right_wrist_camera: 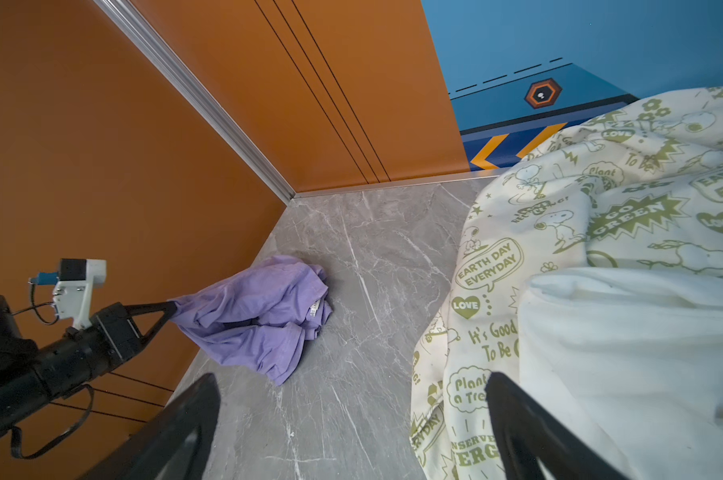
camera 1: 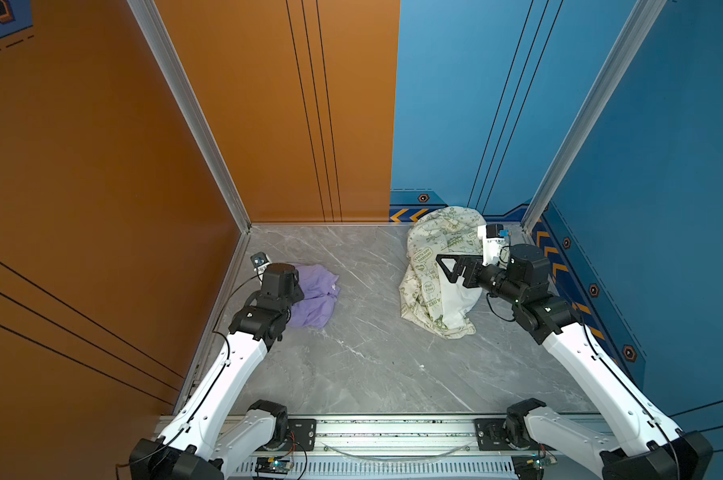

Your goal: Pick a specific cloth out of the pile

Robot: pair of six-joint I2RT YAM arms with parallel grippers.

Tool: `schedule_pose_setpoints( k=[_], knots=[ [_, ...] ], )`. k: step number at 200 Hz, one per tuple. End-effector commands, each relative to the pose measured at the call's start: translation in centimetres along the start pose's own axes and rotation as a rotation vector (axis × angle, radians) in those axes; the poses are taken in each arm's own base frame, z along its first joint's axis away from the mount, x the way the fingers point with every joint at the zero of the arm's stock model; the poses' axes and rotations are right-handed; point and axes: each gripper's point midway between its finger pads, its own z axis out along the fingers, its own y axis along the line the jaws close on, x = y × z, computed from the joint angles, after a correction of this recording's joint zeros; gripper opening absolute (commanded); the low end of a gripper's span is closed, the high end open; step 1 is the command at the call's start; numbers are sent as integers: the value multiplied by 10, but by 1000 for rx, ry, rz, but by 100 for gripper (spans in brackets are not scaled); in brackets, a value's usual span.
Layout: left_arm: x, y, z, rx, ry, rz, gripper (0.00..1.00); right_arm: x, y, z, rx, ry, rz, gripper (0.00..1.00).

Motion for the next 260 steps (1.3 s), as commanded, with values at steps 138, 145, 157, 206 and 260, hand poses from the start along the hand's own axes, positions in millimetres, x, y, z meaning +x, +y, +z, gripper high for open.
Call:
schedule_pose_setpoints(
  k=[138,145,157,206,260],
  knots=[
    [79,60,6,-93,118,-198,73,2,2,3,10,11,-39,100],
    [67,55,1,-76,90,-187,79,2,2,2,11,9,-43,100],
    [45,48,-9,-45,38,-164,90,1,1,2,16,6,-52,100],
    [-21,32,-35,-7,-153,53,98,-6,-26,-12,153,-55,-117,100],
    [-29,4,-28,178,-384,207,98,2,-105,-49,499,-157,-125,100]
  ],
)
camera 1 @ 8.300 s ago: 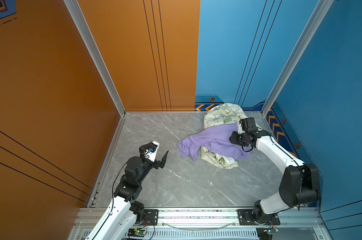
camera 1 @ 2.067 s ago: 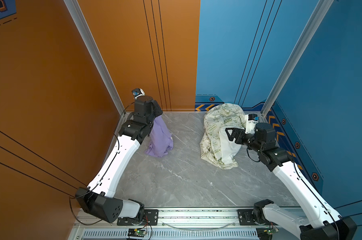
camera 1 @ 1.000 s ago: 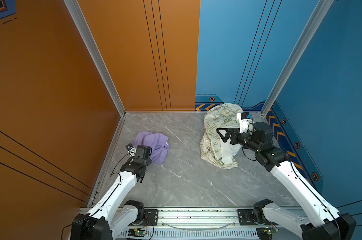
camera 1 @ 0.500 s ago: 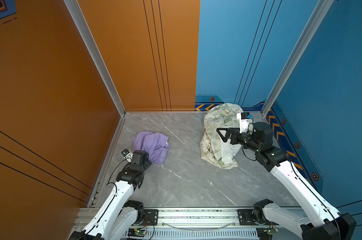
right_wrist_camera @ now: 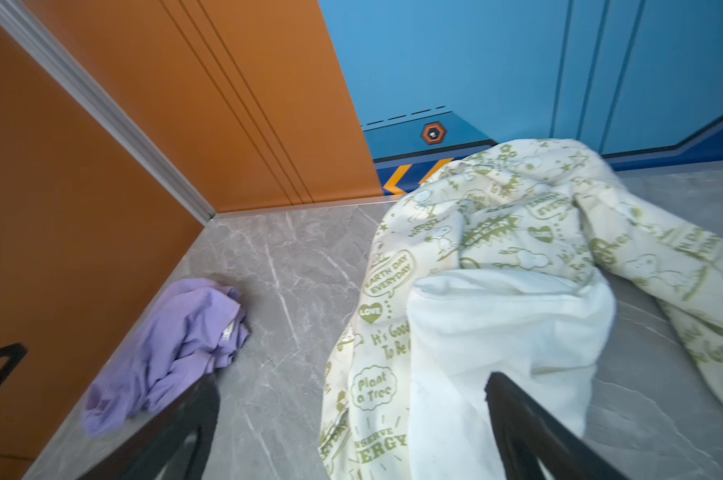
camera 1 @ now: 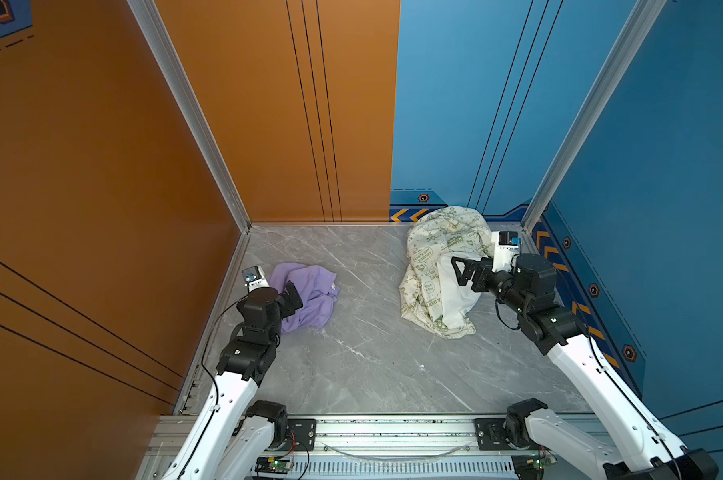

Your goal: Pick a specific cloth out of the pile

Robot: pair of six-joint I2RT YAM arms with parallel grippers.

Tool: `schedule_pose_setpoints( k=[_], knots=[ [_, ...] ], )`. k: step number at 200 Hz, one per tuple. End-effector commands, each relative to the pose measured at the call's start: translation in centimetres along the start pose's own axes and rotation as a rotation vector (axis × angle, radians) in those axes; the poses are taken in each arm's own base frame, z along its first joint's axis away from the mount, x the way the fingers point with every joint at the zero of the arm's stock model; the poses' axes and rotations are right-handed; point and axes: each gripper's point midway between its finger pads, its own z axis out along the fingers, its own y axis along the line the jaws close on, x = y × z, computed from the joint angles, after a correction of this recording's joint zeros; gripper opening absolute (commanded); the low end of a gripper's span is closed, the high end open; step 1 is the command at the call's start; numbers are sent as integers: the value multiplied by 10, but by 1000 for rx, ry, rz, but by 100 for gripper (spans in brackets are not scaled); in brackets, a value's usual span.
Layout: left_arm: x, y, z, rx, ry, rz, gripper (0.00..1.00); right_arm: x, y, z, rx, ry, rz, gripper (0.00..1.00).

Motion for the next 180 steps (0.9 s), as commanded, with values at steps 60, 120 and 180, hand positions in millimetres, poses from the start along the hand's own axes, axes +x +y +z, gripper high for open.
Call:
schedule_pose_setpoints(
  k=[60,120,180],
  knots=[
    [20,15,34,-51,-149,83,98,50,-126,-17,441,-77,-12,100],
    [54,34,57,-147,-127,92,98,90,-158,1,502,-100,-112,100],
    [78,40,71,-173,-126,131,98,116,-165,37,442,-96,-162,100]
  ],
)
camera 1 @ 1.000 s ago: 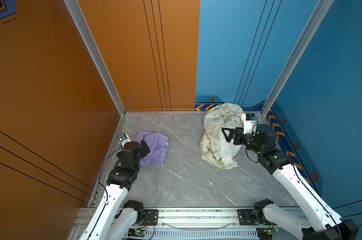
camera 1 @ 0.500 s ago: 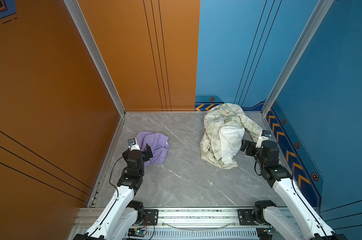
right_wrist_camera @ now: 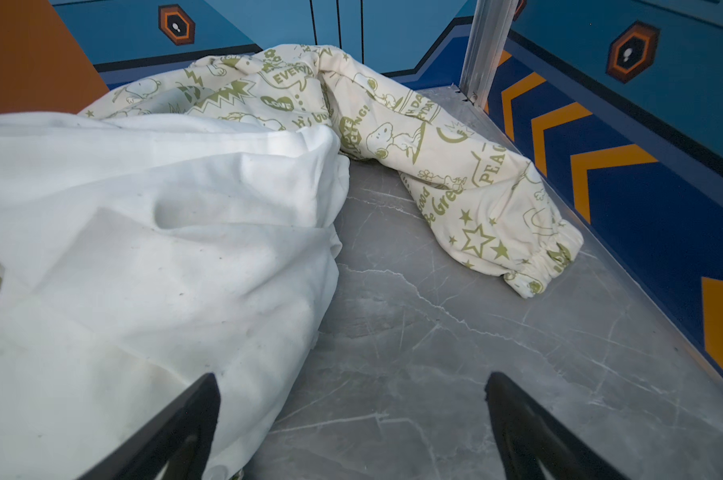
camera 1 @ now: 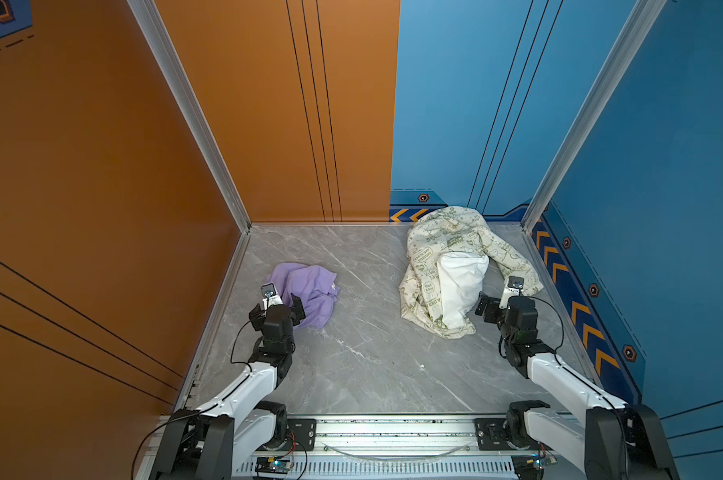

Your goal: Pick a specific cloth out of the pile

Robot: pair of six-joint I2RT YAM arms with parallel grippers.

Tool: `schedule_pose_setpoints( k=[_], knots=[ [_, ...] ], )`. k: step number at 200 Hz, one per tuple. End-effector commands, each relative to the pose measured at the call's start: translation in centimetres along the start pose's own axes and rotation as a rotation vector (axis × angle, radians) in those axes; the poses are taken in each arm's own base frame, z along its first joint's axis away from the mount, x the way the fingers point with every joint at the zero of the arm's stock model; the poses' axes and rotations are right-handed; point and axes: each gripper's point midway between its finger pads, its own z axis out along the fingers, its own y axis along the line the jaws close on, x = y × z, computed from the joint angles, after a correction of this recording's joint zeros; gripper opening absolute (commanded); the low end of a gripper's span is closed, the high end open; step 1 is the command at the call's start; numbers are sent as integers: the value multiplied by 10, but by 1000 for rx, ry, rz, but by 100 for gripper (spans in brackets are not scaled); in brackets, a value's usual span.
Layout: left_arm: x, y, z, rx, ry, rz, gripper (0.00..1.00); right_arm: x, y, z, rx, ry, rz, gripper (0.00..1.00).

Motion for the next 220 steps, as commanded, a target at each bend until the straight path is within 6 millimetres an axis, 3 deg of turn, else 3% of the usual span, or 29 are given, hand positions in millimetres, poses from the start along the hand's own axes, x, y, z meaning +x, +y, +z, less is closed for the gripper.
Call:
schedule_pose_setpoints(
  k=[1,79,97,131,177,202,220],
  knots=[
    [-2,6,4,-28,-54,1,98,-16,6,9,-30,-111,-19,100],
    [-9,-39,21,149,-116,141,98,-8,26,28,-112,-174,-144,100],
    [-4,-49,25,199,-122,173,98,4,24,36,-97,-188,-145,100],
    [10,-61,33,244,-137,201,98,4,23,41,-90,-168,-139,100],
    [14,-62,42,228,-118,212,98,2,15,53,-61,-115,-105,100],
    [11,-47,50,116,-99,182,98,2,10,53,-32,-116,-94,100],
    [10,-44,51,95,-101,174,98,0,-2,47,83,-150,-91,100]
  ],
)
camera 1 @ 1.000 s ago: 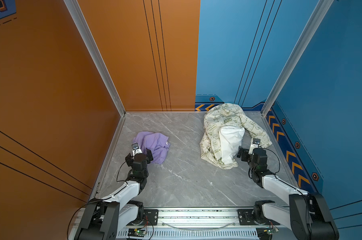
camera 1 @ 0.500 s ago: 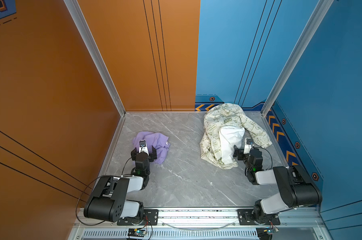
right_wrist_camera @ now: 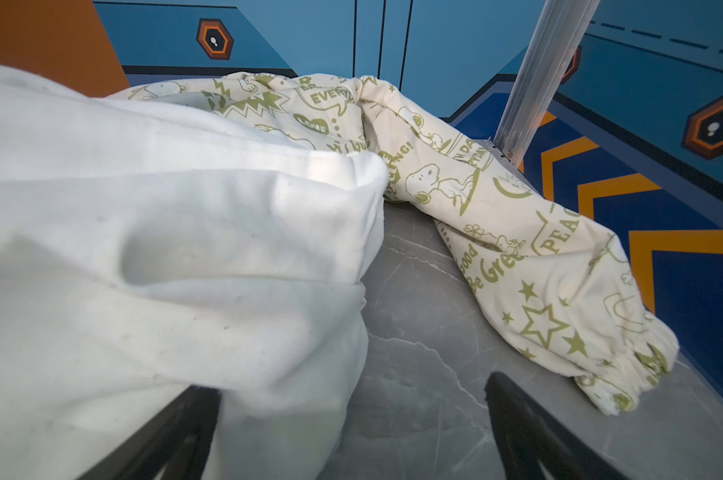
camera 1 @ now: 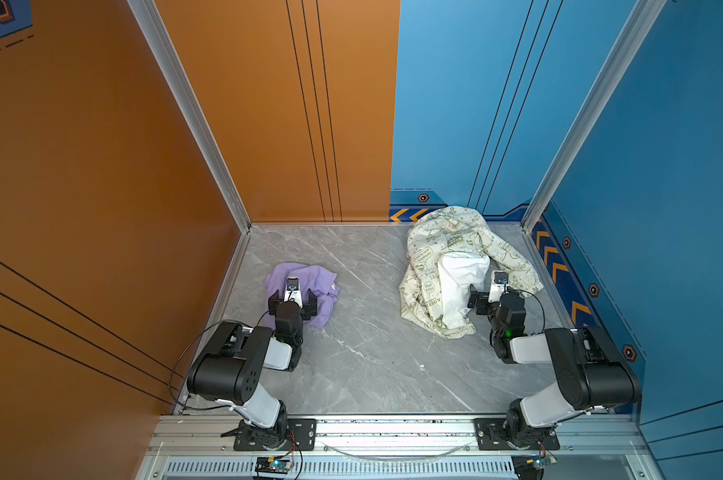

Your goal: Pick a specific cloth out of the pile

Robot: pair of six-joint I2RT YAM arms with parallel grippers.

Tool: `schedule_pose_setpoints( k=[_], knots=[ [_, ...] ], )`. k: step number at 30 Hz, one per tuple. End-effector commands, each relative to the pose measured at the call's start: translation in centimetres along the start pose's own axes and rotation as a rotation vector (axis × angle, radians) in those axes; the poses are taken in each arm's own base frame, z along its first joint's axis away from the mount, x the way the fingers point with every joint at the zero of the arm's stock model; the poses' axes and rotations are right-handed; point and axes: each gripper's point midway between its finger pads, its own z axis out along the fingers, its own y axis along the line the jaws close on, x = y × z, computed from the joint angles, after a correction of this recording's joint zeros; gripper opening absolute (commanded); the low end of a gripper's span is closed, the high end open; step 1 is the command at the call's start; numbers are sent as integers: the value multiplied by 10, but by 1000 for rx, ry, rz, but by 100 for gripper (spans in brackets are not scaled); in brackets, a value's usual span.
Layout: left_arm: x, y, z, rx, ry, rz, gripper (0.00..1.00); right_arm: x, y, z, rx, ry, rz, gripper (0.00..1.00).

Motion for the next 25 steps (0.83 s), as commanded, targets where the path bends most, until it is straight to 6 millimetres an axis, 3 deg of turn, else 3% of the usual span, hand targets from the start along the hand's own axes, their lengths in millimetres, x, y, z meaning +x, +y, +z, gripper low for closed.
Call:
schedule_pose_setpoints(
  k=[1,25],
  knots=[
    [-3,11,2,-72,-1,-21,98,-1,-16,-4,137,-11,13,100],
    [-3,9,2,-72,0,-11,98,1,-15,7,64,45,51,100]
  ],
)
